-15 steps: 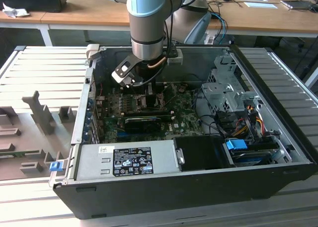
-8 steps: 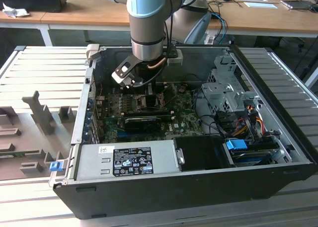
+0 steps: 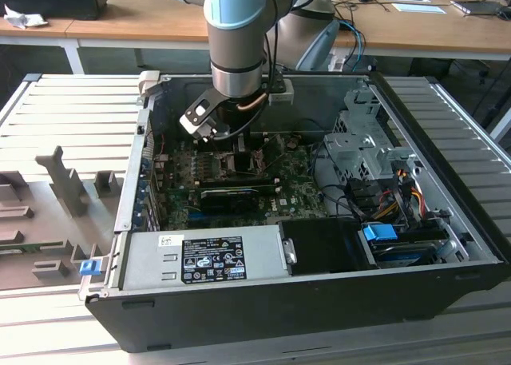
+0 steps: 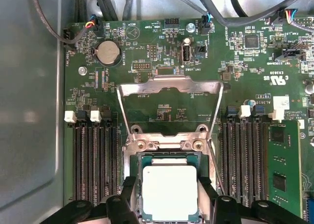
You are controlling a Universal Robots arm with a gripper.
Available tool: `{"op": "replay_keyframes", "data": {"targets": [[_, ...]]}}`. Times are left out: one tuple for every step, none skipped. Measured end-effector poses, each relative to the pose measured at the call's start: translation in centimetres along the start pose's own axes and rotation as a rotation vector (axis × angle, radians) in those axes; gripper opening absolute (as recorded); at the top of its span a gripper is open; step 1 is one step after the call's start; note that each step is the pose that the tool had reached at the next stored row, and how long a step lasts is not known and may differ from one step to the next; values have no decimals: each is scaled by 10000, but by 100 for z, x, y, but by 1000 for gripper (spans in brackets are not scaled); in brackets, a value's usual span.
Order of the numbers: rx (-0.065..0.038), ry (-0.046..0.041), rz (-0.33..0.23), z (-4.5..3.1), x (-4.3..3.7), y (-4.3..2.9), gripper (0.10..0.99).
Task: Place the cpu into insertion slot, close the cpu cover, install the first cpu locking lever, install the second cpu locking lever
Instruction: 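Place the cpu into insertion slot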
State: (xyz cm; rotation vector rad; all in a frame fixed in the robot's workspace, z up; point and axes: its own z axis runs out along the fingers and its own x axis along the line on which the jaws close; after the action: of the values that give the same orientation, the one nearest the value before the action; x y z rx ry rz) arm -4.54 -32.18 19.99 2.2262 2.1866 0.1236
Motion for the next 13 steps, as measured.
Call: {"op": "replay_keyframes", "data": {"targets": [[2,-3,0,-2,0,0,604],[3,-19,-3,-10,-1,1,604],[3,-19,-3,-31,0,2,604],[16,-20,0,-66,2,4,604],[24,-17,-1,-70,3,6,604],[28,-18,0,-70,3,6,604],[32,-19,0,-70,2,6,604],[34,-19,-1,-70,2,6,604],[36,-21,-1,-71,2,6,604],[35,-32,-2,-70,3,7,604],[35,-68,-5,-70,3,7,604],[35,-81,-6,-71,2,6,604],[35,-83,-5,-72,3,6,604]]}}
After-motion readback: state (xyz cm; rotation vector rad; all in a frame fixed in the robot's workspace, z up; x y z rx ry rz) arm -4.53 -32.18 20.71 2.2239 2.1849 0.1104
